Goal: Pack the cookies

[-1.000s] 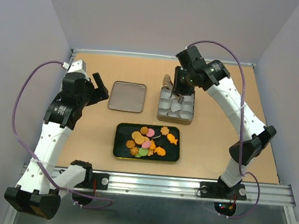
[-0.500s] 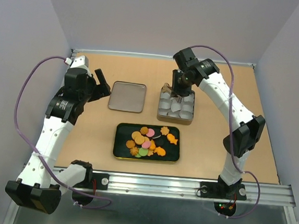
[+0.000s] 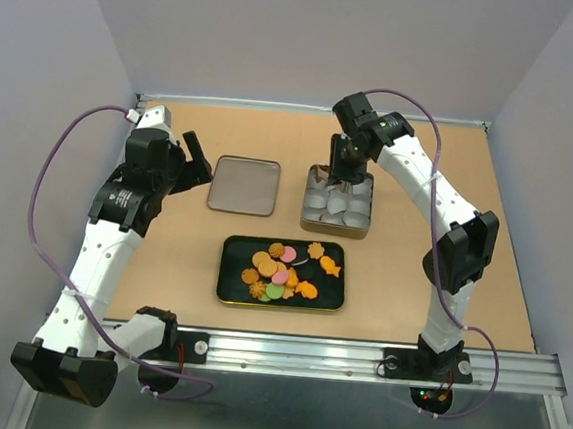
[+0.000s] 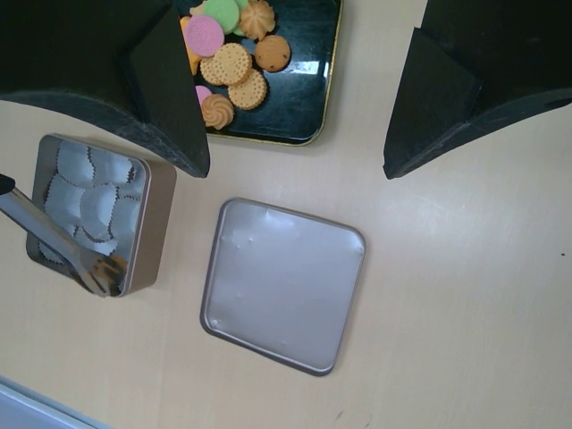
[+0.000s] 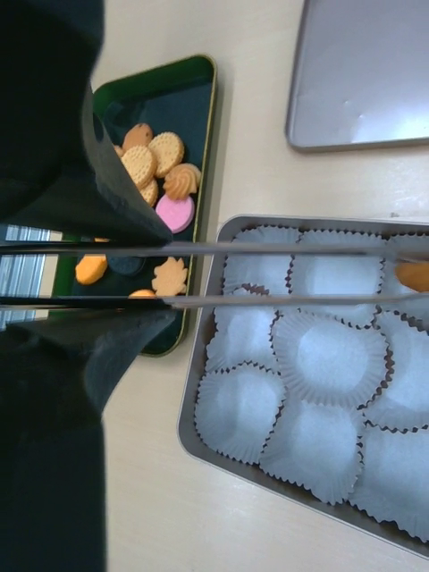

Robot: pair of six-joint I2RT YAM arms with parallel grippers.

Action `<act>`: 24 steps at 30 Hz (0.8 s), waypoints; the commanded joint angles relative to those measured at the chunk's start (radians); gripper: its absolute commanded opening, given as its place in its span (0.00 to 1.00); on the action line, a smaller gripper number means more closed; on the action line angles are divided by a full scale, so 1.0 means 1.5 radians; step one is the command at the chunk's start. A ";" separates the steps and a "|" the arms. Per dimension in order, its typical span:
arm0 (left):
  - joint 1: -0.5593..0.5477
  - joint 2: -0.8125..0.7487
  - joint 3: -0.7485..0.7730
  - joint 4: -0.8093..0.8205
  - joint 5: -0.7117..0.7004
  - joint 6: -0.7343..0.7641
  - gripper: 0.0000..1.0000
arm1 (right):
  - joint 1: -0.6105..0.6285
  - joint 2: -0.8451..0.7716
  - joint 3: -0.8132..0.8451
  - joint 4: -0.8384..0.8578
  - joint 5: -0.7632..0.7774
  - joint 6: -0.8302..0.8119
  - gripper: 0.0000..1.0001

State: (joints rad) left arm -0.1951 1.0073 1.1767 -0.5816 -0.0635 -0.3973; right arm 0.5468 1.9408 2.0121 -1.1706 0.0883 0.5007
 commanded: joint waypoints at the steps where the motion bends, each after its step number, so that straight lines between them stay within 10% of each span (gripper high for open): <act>1: -0.003 0.004 0.039 0.010 -0.014 0.014 0.89 | -0.002 -0.004 -0.003 0.046 -0.006 -0.010 0.45; 24: -0.003 -0.003 0.031 0.004 -0.025 0.002 0.89 | 0.017 -0.170 -0.068 0.018 -0.052 -0.025 0.49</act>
State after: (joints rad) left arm -0.1951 1.0191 1.1873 -0.5884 -0.0834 -0.3950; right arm 0.5388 1.7878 1.9388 -1.1633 0.0593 0.4709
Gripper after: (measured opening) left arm 0.898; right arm 0.491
